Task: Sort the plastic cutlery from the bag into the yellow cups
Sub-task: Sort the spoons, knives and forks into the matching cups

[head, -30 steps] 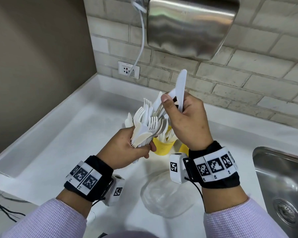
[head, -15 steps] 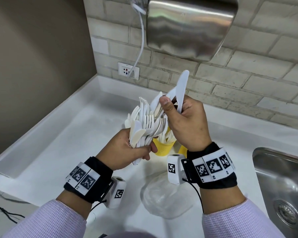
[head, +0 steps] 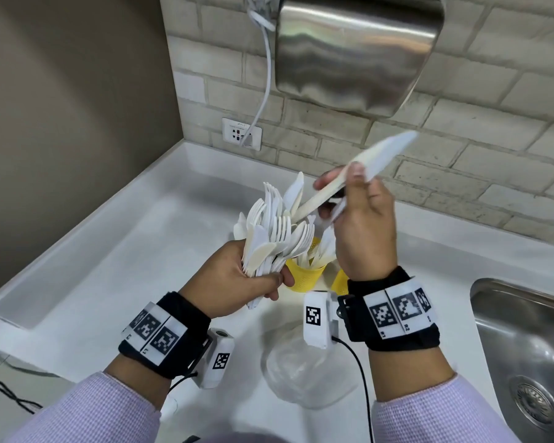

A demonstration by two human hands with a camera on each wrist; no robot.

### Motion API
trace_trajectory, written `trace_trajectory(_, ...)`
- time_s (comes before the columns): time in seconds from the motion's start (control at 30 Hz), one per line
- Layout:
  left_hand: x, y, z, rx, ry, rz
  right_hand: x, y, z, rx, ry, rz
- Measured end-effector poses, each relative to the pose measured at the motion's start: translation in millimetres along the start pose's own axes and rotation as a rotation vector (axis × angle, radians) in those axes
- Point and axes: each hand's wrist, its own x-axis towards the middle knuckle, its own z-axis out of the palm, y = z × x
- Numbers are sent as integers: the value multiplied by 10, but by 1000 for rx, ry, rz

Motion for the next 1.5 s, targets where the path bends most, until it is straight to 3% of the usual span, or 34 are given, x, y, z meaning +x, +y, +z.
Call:
trace_trajectory(0.1,-24,9,5,-13,-3,-3,32,-127,-4,403,244,-24)
trace_trajectory(0.2,-27,5,-5,-16,10,2,31,-177,-45,373,277,-67)
trace_trajectory(0.27,-22,3,-6,-20,16,9,14,-166,-76,188,166,-93)
trace_trajectory(0.43,-9,11,22,-11,7,4,-86,-152,-51,-311,-294,-27)
trace_trajectory(0.5,-8,17,33,-12,5,-3,-103,-146,-18,-365,-273,-66)
trace_trajectory(0.63,-17,10,21,-11,16,6,-25,-104,-58,-251,-39,-116)
trace_trajectory(0.77,-19,24,5,-8,21,18,-35,-70,-58,-275,-315,0)
trace_trajectory(0.83,-18,37,10,6,21,17,-48,-69,-41,-286,-354,38)
trace_trajectory(0.93,-15,36,0,20,21,16,-62,-31,3,-220,-290,54)
trace_trajectory(1.13,-29,42,9,-10,-12,20,-7,-74,113,217,99,58)
trace_trajectory(1.27,-10,5,-11,-39,-28,20,24,-194,112,467,257,78)
trace_trajectory(1.37,-1,-5,-31,-80,-53,32,36,-224,102,388,300,31)
trace_trajectory(1.5,-3,-9,-35,-127,-73,31,48,-253,83,286,156,30)
